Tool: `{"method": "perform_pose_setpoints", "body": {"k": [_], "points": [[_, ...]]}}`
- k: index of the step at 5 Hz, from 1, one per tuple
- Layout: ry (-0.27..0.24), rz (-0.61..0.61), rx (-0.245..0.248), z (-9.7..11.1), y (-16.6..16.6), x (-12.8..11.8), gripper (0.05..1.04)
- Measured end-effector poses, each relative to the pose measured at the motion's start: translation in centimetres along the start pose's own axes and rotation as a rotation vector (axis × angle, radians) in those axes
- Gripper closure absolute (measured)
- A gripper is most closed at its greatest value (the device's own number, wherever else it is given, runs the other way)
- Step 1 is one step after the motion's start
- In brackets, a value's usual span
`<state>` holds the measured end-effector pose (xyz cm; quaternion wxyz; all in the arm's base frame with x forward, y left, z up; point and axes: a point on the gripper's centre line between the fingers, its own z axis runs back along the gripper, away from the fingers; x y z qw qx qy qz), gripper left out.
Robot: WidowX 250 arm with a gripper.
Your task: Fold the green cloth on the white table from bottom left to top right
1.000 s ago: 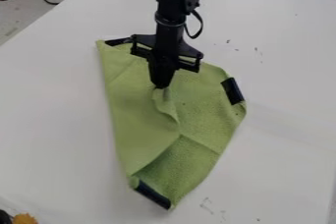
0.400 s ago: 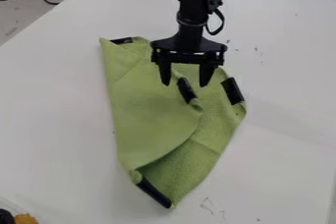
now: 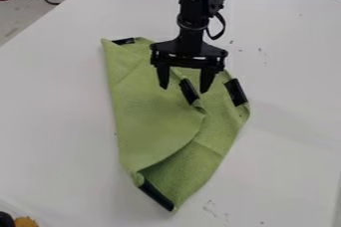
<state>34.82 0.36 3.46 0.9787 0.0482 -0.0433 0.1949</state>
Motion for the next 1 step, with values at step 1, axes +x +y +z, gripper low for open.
{"method": "perform_pose_setpoints", "body": {"k": [1], "points": [[-0.036, -0.046, -0.030, 0.38, 0.61, 0.21, 0.082]]}}
